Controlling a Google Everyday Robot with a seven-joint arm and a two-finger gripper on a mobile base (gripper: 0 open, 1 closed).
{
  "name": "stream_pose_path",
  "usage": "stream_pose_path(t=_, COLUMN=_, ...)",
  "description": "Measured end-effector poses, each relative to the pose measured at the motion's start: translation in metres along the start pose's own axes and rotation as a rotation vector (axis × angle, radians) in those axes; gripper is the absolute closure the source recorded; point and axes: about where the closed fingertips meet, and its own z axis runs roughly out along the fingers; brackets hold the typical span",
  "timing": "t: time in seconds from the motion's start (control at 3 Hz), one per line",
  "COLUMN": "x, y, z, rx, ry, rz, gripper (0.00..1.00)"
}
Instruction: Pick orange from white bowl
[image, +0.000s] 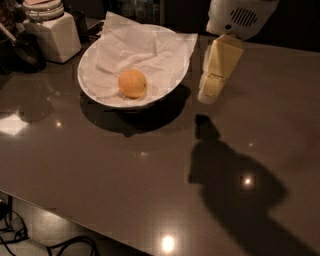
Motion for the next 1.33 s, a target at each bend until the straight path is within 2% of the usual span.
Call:
stream_pose_path(t=0.67, x=-0.087, y=-0.014, z=0.033, rx=-0.041, ry=0.021, rz=-0.150, gripper=0.00)
stream_pose_path(t=1.33, x=-0.105, y=-0.023, z=0.039, rx=-0.017, ry=-0.026, rz=-0.147, gripper=0.00)
